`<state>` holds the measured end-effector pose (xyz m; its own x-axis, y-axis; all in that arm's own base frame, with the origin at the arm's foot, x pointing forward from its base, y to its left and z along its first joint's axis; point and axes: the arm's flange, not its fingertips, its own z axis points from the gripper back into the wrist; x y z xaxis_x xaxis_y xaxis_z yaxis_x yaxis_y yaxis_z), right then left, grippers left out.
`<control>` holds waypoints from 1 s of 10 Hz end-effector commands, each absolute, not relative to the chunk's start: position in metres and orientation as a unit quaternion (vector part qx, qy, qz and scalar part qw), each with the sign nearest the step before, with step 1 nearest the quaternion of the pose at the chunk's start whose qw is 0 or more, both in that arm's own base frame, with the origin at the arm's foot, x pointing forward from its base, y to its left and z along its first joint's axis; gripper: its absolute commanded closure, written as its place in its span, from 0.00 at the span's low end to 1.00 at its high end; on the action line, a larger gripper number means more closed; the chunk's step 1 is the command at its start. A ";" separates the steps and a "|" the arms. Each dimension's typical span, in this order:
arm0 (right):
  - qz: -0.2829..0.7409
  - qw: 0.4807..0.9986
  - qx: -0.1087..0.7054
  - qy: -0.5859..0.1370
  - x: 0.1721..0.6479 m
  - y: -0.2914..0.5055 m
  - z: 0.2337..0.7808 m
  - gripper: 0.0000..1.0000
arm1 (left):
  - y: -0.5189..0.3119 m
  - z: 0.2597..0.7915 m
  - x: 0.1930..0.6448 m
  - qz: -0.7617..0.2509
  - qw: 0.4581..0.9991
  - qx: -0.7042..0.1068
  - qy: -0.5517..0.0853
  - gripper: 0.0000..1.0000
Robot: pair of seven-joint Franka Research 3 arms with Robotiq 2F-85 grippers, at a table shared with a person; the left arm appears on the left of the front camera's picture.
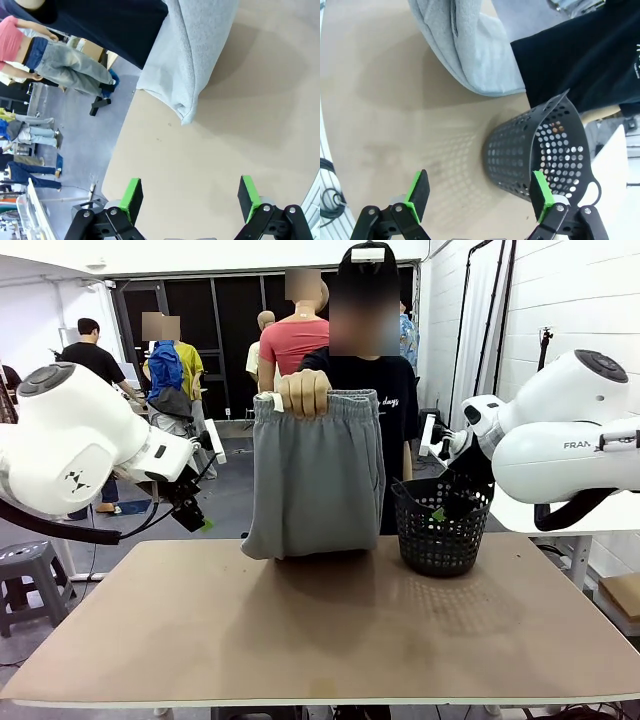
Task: Fold the training pants.
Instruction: Grab both ends of the Training pants handed by a person.
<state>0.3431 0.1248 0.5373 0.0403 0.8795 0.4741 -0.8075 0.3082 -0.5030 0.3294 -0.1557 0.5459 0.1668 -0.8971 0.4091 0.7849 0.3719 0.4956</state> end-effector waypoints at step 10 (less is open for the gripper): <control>0.603 0.700 -0.037 -0.381 0.379 0.137 0.505 0.00 | -0.156 0.536 0.370 -0.578 0.724 0.103 -0.362 0.00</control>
<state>0.3630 0.1344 0.5149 0.0209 0.8783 0.4777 -0.8025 0.2997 -0.5159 0.3565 -0.1574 0.5434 0.1203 -0.9009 0.4170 0.7714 0.3493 0.5320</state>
